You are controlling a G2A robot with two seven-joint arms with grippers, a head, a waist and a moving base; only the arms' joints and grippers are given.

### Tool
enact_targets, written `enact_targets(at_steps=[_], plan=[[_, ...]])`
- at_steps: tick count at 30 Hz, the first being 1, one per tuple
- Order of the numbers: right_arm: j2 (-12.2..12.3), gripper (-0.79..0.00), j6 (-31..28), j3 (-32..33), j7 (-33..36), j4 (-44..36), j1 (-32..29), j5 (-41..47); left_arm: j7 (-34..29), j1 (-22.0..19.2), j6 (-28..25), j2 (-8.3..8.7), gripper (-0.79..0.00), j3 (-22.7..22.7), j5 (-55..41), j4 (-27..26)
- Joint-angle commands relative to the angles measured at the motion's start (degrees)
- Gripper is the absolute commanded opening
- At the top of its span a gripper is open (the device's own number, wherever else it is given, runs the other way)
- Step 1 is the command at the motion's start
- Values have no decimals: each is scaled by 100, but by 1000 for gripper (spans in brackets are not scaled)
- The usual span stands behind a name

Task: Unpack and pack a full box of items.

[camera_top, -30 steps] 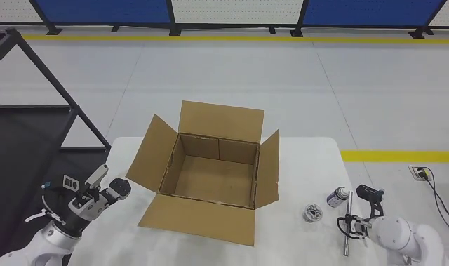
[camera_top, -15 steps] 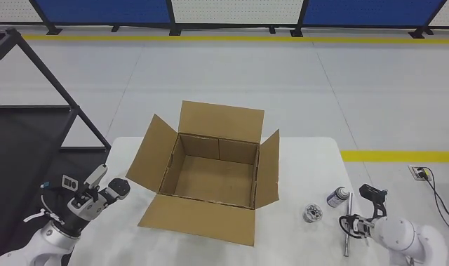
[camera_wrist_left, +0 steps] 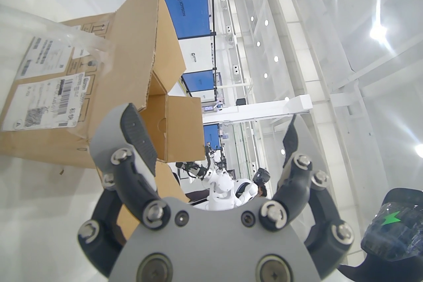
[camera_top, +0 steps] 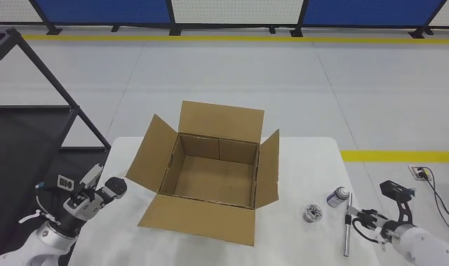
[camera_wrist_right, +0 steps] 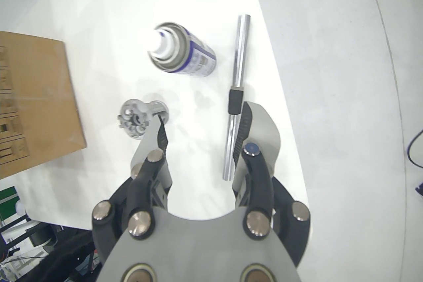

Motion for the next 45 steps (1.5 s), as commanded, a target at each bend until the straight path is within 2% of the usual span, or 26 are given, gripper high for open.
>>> enact_targets(at_steps=[1, 6, 13, 17, 29, 36, 45], plan=[[4, 0, -179, 116, -57, -264, -122, 373, 47, 30, -30, 0, 0, -85, -57, 3], [28, 0, -827, 343, -38, -704, -421, 1302, 218, 84, -71, 0, 0, -294, -183, 95], [31, 0, -849, 361, -26, -718, -439, 1330, 375, 128, -71, 9, 0, -552, -220, 326], [31, 0, -849, 361, -26, -718, -439, 1330, 283, 112, 106, 35, 0, -566, -21, 482], [31, 0, -849, 361, -26, -718, -439, 1330, -117, -461, 187, 78, 0, 266, 746, 485], [31, 0, -849, 361, -26, -718, -439, 1330, 175, -870, 238, 58, 0, 759, 1037, 762], [31, 0, -849, 361, -26, -718, -439, 1330, 109, -834, 175, 55, 0, 922, 1059, 650]])
